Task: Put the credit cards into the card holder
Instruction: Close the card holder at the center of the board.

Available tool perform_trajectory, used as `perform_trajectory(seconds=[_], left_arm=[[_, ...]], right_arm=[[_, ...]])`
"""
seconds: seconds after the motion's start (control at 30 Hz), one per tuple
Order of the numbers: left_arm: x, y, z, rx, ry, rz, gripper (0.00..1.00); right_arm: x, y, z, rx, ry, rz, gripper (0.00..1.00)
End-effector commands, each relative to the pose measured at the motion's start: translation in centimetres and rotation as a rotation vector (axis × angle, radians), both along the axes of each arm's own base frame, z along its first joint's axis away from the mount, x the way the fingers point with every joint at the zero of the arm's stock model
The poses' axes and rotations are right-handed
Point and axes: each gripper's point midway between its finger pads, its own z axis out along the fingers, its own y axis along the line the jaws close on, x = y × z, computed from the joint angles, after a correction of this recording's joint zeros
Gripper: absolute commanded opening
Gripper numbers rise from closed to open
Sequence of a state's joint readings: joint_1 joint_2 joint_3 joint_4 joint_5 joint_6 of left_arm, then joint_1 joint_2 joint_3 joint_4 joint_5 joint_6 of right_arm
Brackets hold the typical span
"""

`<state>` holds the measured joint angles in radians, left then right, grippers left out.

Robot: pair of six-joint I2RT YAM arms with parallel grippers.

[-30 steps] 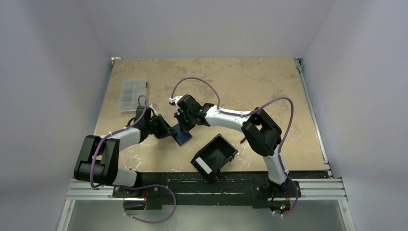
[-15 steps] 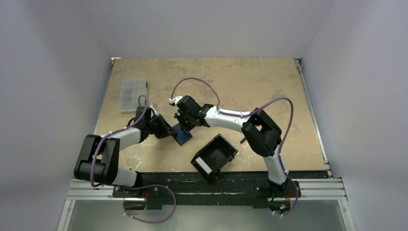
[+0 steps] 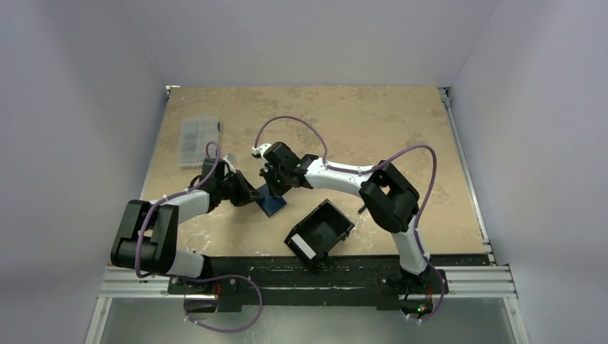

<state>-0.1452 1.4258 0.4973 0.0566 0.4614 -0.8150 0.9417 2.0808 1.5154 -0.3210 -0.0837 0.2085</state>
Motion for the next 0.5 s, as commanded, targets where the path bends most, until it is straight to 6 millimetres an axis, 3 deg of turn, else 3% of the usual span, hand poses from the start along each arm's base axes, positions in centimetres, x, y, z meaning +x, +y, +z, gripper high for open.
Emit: perform_trajectory(seconds=[0.0, 0.17, 0.27, 0.47], left_arm=[[-0.6, 0.4, -1.2, 0.029, 0.024, -0.007, 0.08], [-0.7, 0.4, -1.3, 0.027, 0.028, -0.007, 0.09], [-0.6, 0.4, -1.2, 0.024, 0.024, -0.005, 0.09], [-0.8, 0.3, -1.3, 0.019, 0.029, -0.009, 0.09]], right_arm=[[-4.2, 0.3, -3.5, -0.026, 0.182, 0.048, 0.01], [-5.2, 0.1, -4.0, -0.014, 0.242, 0.016, 0.01], [-5.8, -0.3, -4.6, -0.022, 0.25, 0.018, 0.06], [-7.2, 0.4, -5.7, 0.017, 0.339, 0.027, 0.1]])
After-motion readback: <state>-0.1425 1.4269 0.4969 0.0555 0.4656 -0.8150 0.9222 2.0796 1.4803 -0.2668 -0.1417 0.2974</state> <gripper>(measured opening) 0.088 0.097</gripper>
